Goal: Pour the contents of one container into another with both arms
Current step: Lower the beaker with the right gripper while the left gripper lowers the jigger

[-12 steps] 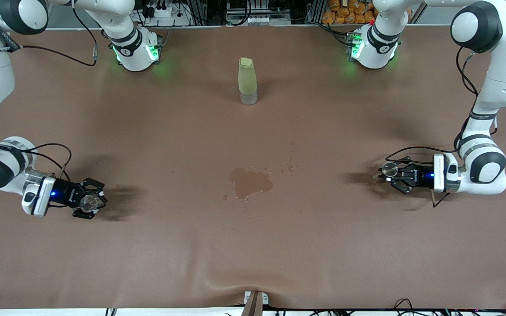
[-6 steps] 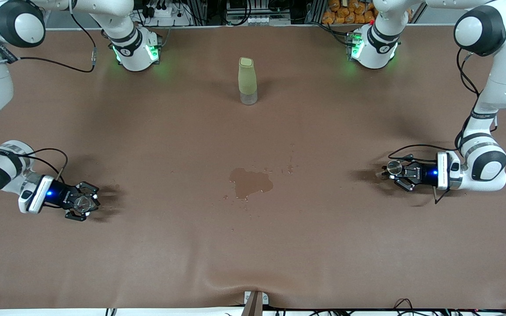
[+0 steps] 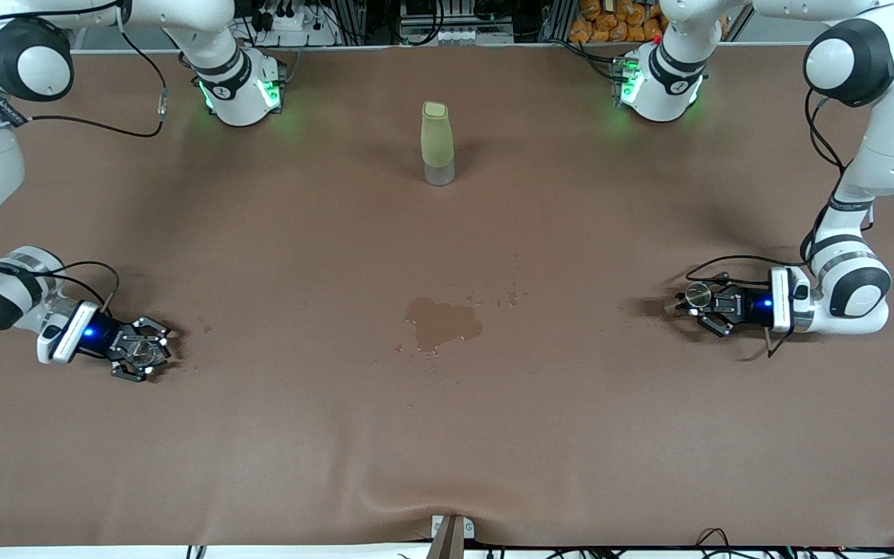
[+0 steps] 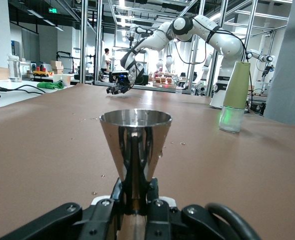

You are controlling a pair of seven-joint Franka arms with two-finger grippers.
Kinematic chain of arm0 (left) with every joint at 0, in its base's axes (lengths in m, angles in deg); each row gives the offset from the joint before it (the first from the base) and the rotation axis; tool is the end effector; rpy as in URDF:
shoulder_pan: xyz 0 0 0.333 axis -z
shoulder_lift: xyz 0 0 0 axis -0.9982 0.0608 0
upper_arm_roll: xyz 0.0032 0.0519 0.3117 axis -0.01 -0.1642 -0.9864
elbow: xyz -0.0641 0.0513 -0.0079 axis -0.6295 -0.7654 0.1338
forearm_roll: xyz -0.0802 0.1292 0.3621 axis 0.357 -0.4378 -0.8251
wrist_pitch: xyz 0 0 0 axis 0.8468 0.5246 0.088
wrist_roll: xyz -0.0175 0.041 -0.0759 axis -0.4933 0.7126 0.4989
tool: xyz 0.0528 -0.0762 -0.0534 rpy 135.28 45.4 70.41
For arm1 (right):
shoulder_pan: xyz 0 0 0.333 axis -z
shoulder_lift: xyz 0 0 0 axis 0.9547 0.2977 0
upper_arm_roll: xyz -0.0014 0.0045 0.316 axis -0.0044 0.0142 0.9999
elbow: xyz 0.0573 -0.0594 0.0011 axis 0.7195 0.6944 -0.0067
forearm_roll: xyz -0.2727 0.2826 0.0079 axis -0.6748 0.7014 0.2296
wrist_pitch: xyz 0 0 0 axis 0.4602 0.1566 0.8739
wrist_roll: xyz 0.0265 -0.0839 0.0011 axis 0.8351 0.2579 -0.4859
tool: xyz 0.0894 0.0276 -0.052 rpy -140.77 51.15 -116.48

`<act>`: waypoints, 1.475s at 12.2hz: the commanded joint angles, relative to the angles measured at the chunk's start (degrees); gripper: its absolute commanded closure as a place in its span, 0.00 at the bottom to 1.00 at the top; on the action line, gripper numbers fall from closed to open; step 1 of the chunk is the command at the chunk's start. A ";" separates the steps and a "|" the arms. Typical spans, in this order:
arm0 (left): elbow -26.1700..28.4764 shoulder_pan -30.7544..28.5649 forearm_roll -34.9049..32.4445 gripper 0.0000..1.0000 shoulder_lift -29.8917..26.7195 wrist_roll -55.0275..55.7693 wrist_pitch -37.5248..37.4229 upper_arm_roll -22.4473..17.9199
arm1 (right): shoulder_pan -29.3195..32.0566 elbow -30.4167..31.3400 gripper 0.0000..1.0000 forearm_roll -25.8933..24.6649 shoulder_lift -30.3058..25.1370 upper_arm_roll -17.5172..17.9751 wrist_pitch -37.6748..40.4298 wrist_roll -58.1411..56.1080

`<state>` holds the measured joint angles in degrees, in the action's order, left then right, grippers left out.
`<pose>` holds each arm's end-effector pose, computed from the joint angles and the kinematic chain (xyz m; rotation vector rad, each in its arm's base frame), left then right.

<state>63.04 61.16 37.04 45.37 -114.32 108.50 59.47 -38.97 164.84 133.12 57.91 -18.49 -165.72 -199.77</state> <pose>0.5830 0.1120 0.0904 1.2475 -1.2833 1.0052 0.6057 -0.2166 0.0676 -1.7843 -1.0611 -1.1888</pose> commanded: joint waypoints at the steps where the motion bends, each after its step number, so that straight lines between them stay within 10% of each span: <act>1: -0.78 -0.66 -0.28 0.94 0.88 -1.41 -1.41 0.49 | 1.44 -2.04 1.00 -1.26 1.82 1.31 0.74 -0.43; 3: -0.78 -0.66 -0.28 0.85 1.24 -2.37 -1.41 0.40 | 1.53 -2.04 1.00 -1.26 2.44 1.14 0.74 -0.34; 4: -0.78 -0.66 -0.28 0.84 1.24 -2.56 -1.41 0.40 | 1.79 -2.13 0.64 -1.43 2.36 1.14 0.74 -0.17; 5: -0.78 -0.75 -0.37 0.83 1.32 -2.56 -1.41 0.40 | 1.80 -2.13 0.01 -1.26 2.36 1.14 0.74 -0.08; 18: -0.78 -1.81 -0.28 0.63 2.55 -4.67 -1.15 0.40 | 3.64 -1.43 0.00 -5.56 -4.58 -0.26 7.41 7.20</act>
<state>63.06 59.90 37.04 46.87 -118.05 108.40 59.47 -36.53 162.60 130.28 56.35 -18.73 -160.12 -195.76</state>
